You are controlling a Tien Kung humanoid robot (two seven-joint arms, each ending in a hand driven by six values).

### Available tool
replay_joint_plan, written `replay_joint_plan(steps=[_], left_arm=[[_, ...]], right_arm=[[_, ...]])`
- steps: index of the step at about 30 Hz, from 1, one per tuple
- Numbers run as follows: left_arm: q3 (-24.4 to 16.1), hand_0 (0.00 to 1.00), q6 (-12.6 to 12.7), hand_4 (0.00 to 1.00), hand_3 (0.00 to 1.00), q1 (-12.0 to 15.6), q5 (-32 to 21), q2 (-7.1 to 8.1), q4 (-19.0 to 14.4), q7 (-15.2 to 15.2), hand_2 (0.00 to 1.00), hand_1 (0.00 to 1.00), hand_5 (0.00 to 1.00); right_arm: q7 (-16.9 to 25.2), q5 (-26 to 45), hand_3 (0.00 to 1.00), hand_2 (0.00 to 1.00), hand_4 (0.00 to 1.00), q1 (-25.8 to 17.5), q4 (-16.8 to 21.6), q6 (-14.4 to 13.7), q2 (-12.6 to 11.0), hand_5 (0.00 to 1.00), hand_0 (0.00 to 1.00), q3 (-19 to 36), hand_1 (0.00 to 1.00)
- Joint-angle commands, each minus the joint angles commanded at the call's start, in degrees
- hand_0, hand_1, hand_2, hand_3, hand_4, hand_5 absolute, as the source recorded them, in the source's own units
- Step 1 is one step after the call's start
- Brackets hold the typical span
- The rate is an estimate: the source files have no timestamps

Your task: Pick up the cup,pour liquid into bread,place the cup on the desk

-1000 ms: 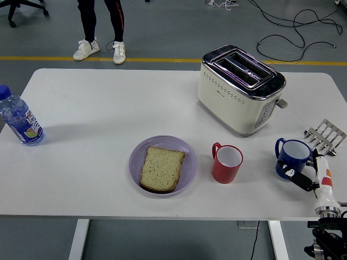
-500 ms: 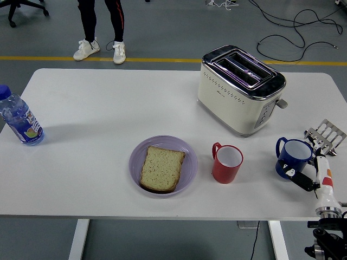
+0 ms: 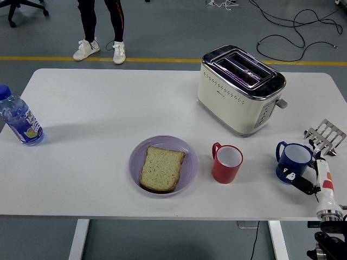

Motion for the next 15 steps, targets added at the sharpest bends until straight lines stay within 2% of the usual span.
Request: replay_joint_plan(steps=[5,6,11,12,15], left_arm=[[0.35,0.656,-0.02,0.316,0.593,0.16,-0.12,0.0,0.0,0.05,0.708,0.689,0.881],[0.43,0.656,-0.03,0.317,0.593,0.19,-0.13,0.0,0.0,0.05,0.708,0.688,0.881],[0.43,0.656,-0.16,0.317,0.593,0.61,0.34,0.0,0.0,0.07,0.708,0.688,0.881],[0.41,0.656,-0.18,0.318,0.593,0.66,0.43,0.0,0.0,0.07,0.708,0.689,0.881],[0.3,0.656,-0.28,0.318,0.593,0.58,0.76,0.0,0.0,0.07,0.708,0.689,0.881]], right_arm=[[-1.09,-1.02,0.998,0.925,0.898,-0.29,0.16,0.85,-0.07,0.002,0.729,0.43,0.684],[-1.3,-1.26,0.998,0.951,0.906,-0.35,0.16,1.0,-0.06,0.002,0.795,0.54,0.749],[-1.95,-2.06,0.998,0.951,0.906,-0.56,0.24,1.47,0.05,0.002,0.795,0.75,0.749],[-2.01,-2.18,0.998,0.972,0.912,-0.62,0.34,1.53,0.05,0.002,0.855,0.79,0.828],[-2.17,-2.53,0.998,0.972,0.912,-0.74,0.77,1.68,0.14,0.002,0.855,1.32,0.828]])
